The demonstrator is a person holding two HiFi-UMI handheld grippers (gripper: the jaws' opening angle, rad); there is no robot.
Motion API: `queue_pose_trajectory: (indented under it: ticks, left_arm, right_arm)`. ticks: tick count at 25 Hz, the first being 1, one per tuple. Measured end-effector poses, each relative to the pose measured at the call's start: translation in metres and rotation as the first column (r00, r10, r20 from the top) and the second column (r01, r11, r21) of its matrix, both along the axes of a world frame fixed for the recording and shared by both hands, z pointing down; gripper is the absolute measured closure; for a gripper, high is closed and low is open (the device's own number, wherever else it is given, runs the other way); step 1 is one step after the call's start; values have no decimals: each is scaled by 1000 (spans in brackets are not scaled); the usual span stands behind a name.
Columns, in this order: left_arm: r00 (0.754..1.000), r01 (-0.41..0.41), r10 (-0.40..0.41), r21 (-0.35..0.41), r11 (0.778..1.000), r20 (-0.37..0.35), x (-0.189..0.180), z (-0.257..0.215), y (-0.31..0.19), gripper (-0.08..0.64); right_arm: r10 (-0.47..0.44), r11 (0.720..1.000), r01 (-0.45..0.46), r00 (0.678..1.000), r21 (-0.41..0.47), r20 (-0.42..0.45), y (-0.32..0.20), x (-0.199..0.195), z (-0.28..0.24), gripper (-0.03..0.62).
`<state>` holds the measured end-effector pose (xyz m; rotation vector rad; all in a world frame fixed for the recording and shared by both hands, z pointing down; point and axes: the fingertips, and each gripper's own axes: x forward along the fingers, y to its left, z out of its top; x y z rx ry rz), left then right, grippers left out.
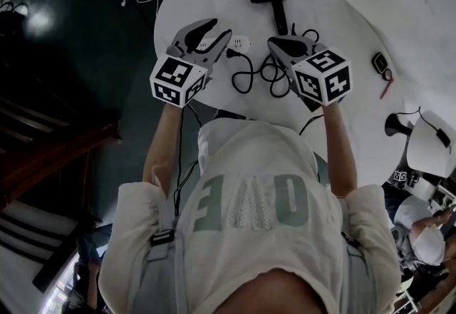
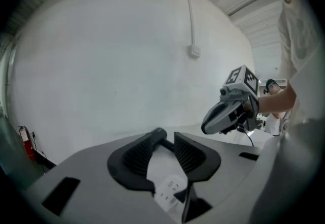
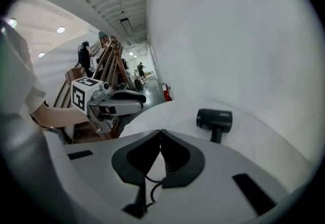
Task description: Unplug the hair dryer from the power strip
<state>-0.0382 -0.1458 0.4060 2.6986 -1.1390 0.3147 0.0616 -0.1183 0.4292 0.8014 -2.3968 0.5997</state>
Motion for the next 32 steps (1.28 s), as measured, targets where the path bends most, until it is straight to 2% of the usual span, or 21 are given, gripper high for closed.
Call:
queue_pose_trajectory:
  ticks: [2, 4, 6, 8, 9, 10, 13, 14, 15, 17, 20, 22, 26, 29, 32]
  left_arm:
    - [998, 32, -29, 76, 997, -47, 4, -32, -10, 475]
    - [997, 59, -49, 147, 987, -68, 11, -61, -18, 523]
    - [995, 86, -74, 217, 972, -63, 17, -88, -23, 548]
    - [993, 109, -91, 279, 954, -74, 24, -117, -25, 548]
    - [992, 119, -99, 305, 945, -81, 27, -130, -25, 548]
    - [991, 130, -108, 328, 936, -85, 30, -143, -25, 548]
    - [985, 168, -137, 400, 901, -104, 39, -178, -21, 548]
    - [981, 189, -147, 417, 889, -130, 40, -189, -18, 548]
    - [974, 213, -158, 424, 880, -163, 41, -197, -15, 548]
    - [959, 260, -182, 418, 870, -218, 41, -206, -6, 548]
    - [955, 271, -190, 405, 873, -229, 44, -204, 8, 548]
    - [965, 236, -164, 401, 885, -205, 51, -197, 12, 548]
    - [968, 225, -168, 359, 906, -184, 55, -182, 12, 548]
    - [966, 237, -181, 352, 905, -185, 51, -180, 12, 548]
    - [960, 260, -198, 361, 896, -200, 46, -184, 10, 548]
  right_arm:
    - [41, 996, -42, 999, 73, 20, -14, 0, -24, 572]
    - [75, 981, -77, 997, 176, 18, -27, 1, -49, 572]
    - [106, 951, -105, 994, 290, 11, -39, 3, -78, 572]
    - [147, 908, -152, 988, 390, 43, -49, 6, -111, 572]
    - [175, 877, -190, 982, 441, 76, -52, 8, -130, 572]
    - [204, 835, -234, 972, 499, 114, -55, 12, -150, 572]
    - [243, 651, -294, 954, 700, 175, -52, 22, -200, 572]
    - [247, 609, -293, 953, 737, 175, -48, 24, -209, 572]
    - [251, 589, -299, 951, 751, 182, -44, 25, -214, 572]
    - [256, 573, -343, 938, 744, 236, -34, 28, -220, 571]
    - [283, 509, -443, 896, 738, 342, -19, 30, -232, 571]
    - [297, 497, -464, 885, 733, 359, -12, 34, -228, 571]
    - [292, 542, -420, 906, 728, 305, -5, 40, -207, 572]
    - [311, 559, -426, 903, 711, 296, -7, 43, -202, 572]
    - [306, 559, -428, 902, 710, 303, -6, 43, -203, 572]
